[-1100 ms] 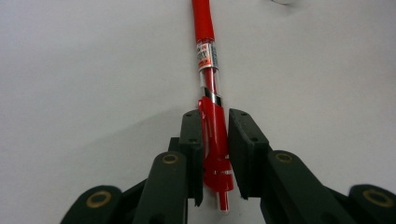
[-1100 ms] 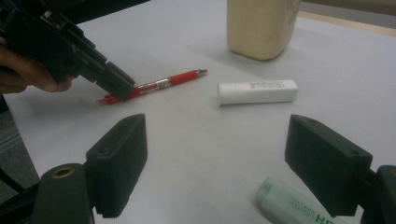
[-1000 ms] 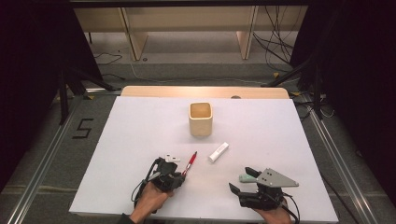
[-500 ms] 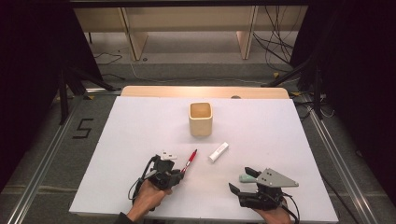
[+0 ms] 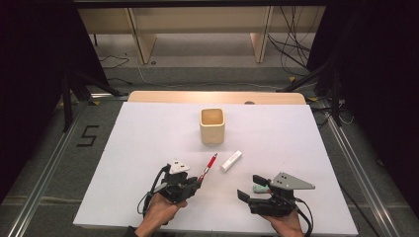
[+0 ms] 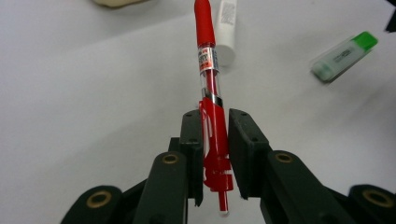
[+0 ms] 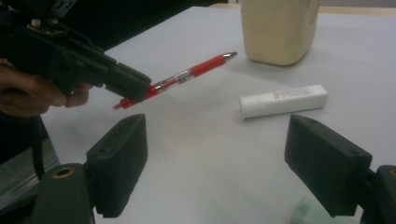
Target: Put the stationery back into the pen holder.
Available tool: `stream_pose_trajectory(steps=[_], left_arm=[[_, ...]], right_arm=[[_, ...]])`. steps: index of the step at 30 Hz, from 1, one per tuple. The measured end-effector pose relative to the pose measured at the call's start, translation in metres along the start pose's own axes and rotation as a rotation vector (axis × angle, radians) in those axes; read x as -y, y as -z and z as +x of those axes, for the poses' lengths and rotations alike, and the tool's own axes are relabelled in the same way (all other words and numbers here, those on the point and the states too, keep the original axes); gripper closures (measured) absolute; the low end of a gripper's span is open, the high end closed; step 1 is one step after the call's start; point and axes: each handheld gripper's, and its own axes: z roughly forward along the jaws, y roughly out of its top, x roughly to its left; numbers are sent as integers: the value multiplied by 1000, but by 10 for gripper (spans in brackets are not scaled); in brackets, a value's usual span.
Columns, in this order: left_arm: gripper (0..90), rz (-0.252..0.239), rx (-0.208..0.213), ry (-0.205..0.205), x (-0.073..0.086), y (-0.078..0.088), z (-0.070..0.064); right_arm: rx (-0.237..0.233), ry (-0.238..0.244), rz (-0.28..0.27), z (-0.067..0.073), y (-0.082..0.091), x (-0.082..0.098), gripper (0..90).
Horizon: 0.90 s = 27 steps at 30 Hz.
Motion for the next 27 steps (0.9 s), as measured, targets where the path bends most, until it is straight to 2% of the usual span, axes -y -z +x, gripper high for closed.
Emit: stream_pose_trajectory(steps=[2, 3, 4, 9, 10, 11, 12, 13, 16, 17, 19, 22, 23, 24, 26, 27], left_arm=[[759, -12, 9, -10, -1, 2, -4], [759, -17, 14, -15, -1, 3, -5], [759, -28, 23, -18, -2, 4, -8], [759, -56, 42, -35, -3, 7, -18], [759, -62, 48, -40, -4, 8, -21], [759, -65, 52, -47, -4, 8, -24], [759, -73, 55, -50, -4, 9, -26], [759, -77, 61, -55, -4, 9, -28], [758, -88, 71, -60, -4, 9, -33], [758, -89, 74, -61, -4, 10, -34], [758, -96, 77, -66, -4, 10, -35], [758, -107, 77, -71, -4, 11, -37], [758, -112, 78, -70, -4, 11, -38], [759, -111, 82, -71, -4, 11, -38], [758, -115, 86, -72, -4, 12, -40], [759, -117, 87, -79, -4, 12, -41]], right_arm=[[-36, -51, -7, -1, -3, -1, 224], [-36, -51, -7, -1, -3, -1, 224], [-66, -92, -13, -3, -7, -3, 229], [-100, -134, -27, -4, -12, -6, 242], [-130, -177, -39, -5, -15, -8, 255], [-130, -177, -39, -5, -15, -8, 255], [-144, -201, -43, -6, -17, -9, 261], [-170, -248, -52, -9, -21, -10, 272], [-209, -313, -59, -14, -29, -10, 294], [-209, -313, -59, -14, -29, -10, 294], [-235, -359, -71, -17, -32, -11, 320], [-259, -402, -82, -20, -39, -12, 367], [-259, -402, -82, -20, -39, -12, 367], [-275, -426, -91, -21, -42, -12, 383], [-277, -437, -89, -21, -43, -12, 394], [-284, -461, -95, -22, -45, -13, 414]])
